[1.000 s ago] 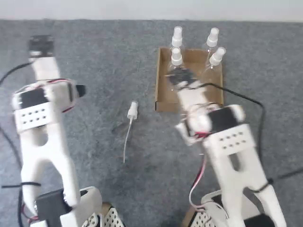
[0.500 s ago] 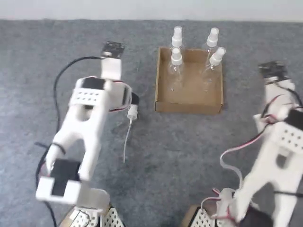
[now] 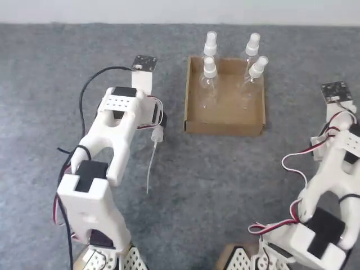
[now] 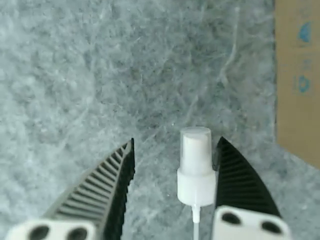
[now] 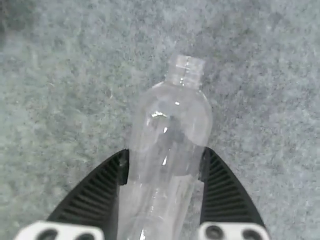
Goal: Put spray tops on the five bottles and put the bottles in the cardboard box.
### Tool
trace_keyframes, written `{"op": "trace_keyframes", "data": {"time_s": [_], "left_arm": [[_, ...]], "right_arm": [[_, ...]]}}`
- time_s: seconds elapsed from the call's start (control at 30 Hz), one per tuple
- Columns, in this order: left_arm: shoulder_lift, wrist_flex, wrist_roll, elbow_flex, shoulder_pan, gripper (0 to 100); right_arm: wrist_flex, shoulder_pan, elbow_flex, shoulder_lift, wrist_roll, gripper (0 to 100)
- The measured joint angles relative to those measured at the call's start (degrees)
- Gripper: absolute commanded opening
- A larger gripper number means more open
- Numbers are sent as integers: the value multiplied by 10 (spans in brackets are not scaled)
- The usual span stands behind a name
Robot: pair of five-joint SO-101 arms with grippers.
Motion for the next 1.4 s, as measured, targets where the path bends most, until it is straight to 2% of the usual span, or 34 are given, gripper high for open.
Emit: {"op": "trace_keyframes", "data": {"time_s": [0.2,0.5,0.73,1.0,1.2,1.4], "left_arm": [[16,0,-1,0,16,231],[42,-24,-1,-2,33,146],[42,-24,2,-4,33,12],[40,0,2,-4,33,9],[-82,47,2,37,16,10],[-275,71,-21,136,7,12]], "right_arm": [[-8,1,0,36,1,87],[-8,1,0,51,1,87],[-8,1,0,51,1,87],[-8,1,0,51,1,88],[-8,1,0,51,24,102],[-8,-1,0,77,47,223]]}}
